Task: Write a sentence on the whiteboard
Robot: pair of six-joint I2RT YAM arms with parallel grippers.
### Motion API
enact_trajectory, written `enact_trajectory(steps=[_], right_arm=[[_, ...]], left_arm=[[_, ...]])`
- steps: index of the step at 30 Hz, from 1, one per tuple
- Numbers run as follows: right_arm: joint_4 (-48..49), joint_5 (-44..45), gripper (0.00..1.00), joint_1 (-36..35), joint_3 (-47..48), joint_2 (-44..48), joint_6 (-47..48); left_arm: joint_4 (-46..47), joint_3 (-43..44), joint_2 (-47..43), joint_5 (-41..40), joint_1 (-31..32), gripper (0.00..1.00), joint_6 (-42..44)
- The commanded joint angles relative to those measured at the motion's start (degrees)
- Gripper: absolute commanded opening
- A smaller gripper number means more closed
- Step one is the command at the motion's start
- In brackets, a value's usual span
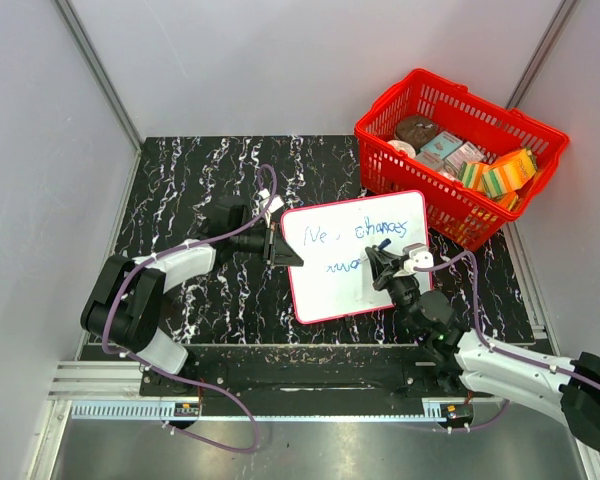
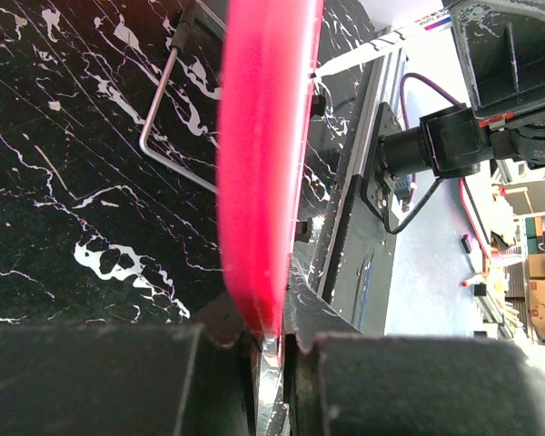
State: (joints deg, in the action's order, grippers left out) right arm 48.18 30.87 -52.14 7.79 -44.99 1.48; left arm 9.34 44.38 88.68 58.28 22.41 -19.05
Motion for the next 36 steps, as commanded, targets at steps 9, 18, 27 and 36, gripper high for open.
enact_trajectory(steps=[9, 18, 27, 36], right_arm=[[-7.8, 0.4, 0.00, 0.0, 1.9, -1.7, -1.1], [-10.7, 2.2, 0.00, 0.0, 2.6, 0.2, -2.5], [-13.9, 0.2, 0.00, -0.1, 2.2, 9.7, -1.8], [-13.5, 1.7, 0.00, -0.1, 3.1, 12.9, 0.5]], left_arm=[[-2.9, 0.6, 0.3, -8.2, 0.5, 0.00, 9.0], [-3.3, 0.6, 0.3, -8.7, 0.5, 0.00, 9.3], [-3.8, 0.7, 0.2, -9.1, 0.5, 0.00, 9.6], [-4.0, 0.6, 0.1, -9.2, 0.6, 0.00, 9.7]])
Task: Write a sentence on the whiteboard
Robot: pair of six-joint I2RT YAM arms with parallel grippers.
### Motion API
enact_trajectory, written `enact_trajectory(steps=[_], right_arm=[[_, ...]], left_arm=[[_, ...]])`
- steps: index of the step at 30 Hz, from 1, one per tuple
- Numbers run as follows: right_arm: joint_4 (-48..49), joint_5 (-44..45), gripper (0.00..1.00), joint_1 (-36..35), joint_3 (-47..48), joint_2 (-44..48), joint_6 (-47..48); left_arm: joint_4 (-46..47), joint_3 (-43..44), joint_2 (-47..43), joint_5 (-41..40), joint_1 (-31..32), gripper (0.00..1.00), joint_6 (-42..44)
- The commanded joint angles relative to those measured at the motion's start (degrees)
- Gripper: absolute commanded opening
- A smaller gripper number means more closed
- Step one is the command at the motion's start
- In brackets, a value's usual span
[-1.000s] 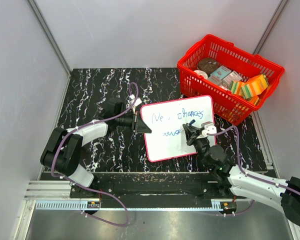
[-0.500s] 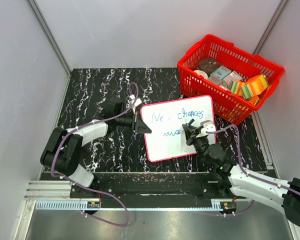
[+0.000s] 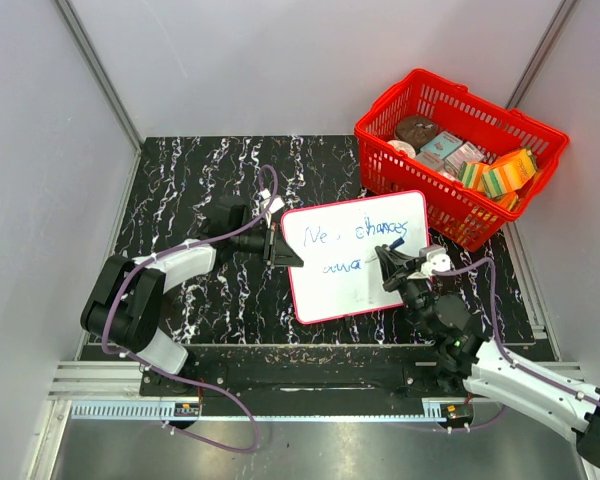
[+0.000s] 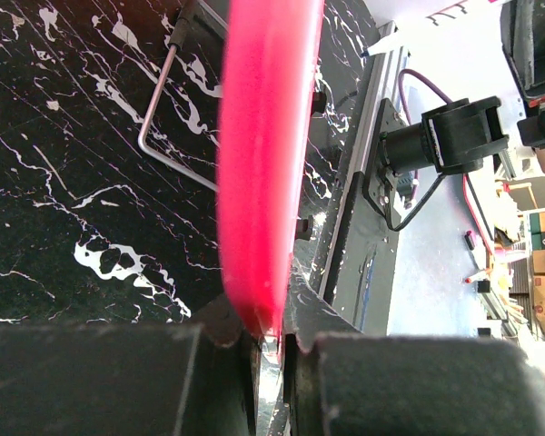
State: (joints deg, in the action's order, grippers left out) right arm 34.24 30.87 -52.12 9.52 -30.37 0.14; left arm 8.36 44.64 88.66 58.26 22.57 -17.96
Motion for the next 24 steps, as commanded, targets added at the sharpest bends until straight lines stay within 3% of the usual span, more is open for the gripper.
enact_trajectory(steps=[1, 7, 24], right_arm=[[1.1, 1.8, 0.00, 0.0, 1.4, -3.5, 1.9], [6.8, 2.0, 0.00, 0.0, 2.0, -9.4, 2.1], [11.4, 5.4, 0.00, 0.0, 2.3, -14.4, 3.1]], left_arm=[[-3.0, 0.4, 0.0, -9.3, 0.5, 0.00, 8.6], [-3.4, 0.3, -0.2, -9.5, 0.7, 0.00, 8.9], [-3.9, 0.4, -0.2, -9.8, 1.1, 0.00, 9.3]])
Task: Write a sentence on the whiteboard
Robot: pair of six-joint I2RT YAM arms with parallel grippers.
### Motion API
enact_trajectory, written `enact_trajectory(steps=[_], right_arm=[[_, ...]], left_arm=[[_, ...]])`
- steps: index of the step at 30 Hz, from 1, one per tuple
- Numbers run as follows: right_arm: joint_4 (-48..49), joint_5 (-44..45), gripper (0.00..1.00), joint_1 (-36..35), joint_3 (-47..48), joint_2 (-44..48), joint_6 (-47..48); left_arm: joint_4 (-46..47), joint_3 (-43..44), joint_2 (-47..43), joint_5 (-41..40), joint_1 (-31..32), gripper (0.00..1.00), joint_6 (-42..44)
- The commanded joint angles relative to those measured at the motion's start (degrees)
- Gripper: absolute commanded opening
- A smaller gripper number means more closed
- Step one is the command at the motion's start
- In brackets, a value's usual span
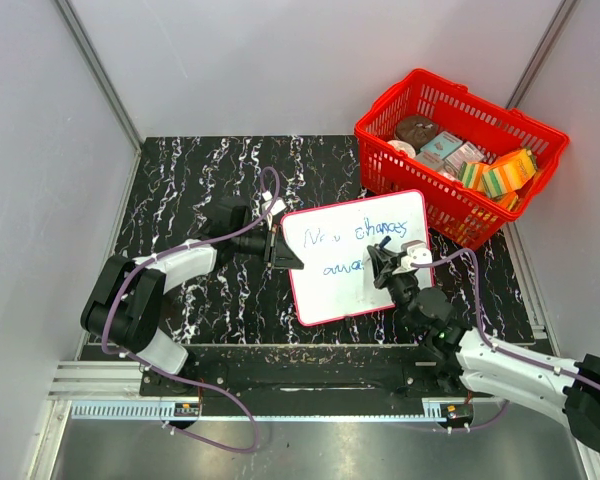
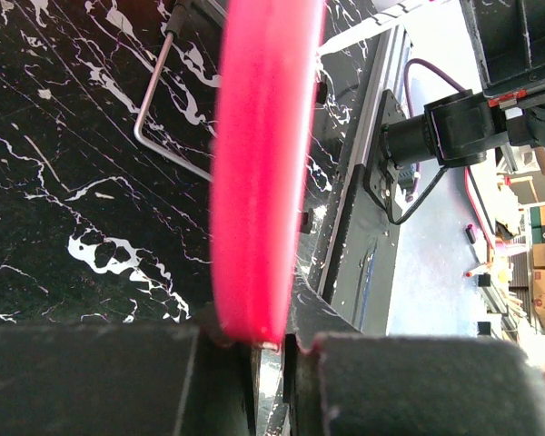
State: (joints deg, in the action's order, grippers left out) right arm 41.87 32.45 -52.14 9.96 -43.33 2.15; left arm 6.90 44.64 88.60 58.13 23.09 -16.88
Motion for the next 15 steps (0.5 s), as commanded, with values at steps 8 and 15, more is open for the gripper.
enact_trajectory(steps=[8, 15], right_arm=[[3.5, 6.7, 0.00, 0.0, 1.6, -0.3, 1.6], [0.9, 5.3, 0.00, 0.0, 1.6, 0.4, 0.1]], left_arm=[[-2.6, 0.5, -0.2, -9.8, 0.6, 0.00, 8.4], [-2.9, 0.7, -0.1, -9.9, 0.6, 0.00, 8.4]])
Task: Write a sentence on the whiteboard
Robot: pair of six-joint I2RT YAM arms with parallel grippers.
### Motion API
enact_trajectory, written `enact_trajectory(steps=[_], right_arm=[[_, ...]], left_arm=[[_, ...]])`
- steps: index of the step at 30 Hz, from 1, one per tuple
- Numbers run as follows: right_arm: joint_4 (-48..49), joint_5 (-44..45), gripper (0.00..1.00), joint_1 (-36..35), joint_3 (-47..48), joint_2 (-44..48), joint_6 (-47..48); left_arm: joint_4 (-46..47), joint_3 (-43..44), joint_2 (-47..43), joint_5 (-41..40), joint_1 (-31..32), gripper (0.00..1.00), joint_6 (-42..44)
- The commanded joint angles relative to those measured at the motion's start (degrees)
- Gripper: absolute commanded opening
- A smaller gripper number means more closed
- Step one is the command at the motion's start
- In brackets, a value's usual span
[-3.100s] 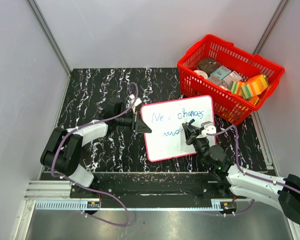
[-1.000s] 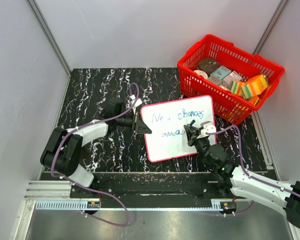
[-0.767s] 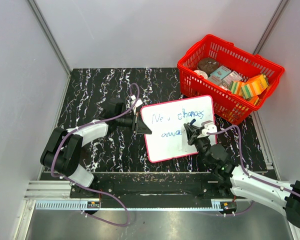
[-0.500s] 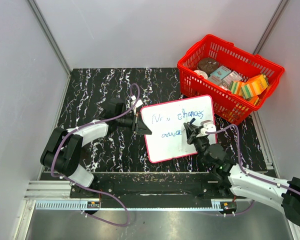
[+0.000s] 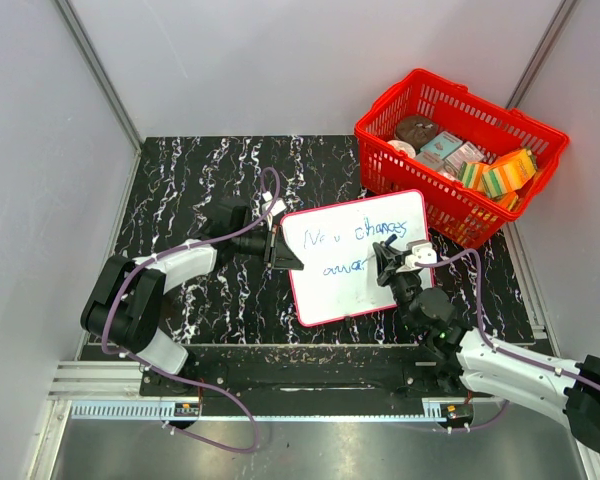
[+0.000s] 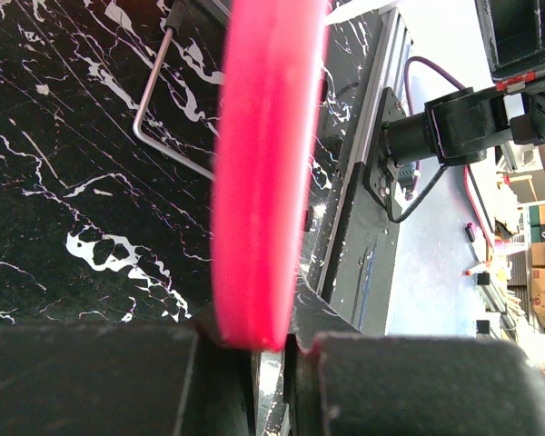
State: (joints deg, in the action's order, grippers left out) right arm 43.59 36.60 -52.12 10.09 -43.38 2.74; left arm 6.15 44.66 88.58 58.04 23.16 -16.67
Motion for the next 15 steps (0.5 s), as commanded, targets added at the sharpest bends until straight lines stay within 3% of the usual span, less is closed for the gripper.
enact_trajectory(steps=[1, 15], right_arm=[[-1.2, 1.0, 0.00, 0.0, 1.4, 0.3, -1.2], [-8.8, 0.1, 0.00, 0.0, 1.5, 1.4, -5.3]], left_arm=[[-2.2, 0.8, 0.0, -9.7, 0.6, 0.00, 8.2], [-2.5, 0.9, -0.1, -10.1, 0.7, 0.00, 8.5]])
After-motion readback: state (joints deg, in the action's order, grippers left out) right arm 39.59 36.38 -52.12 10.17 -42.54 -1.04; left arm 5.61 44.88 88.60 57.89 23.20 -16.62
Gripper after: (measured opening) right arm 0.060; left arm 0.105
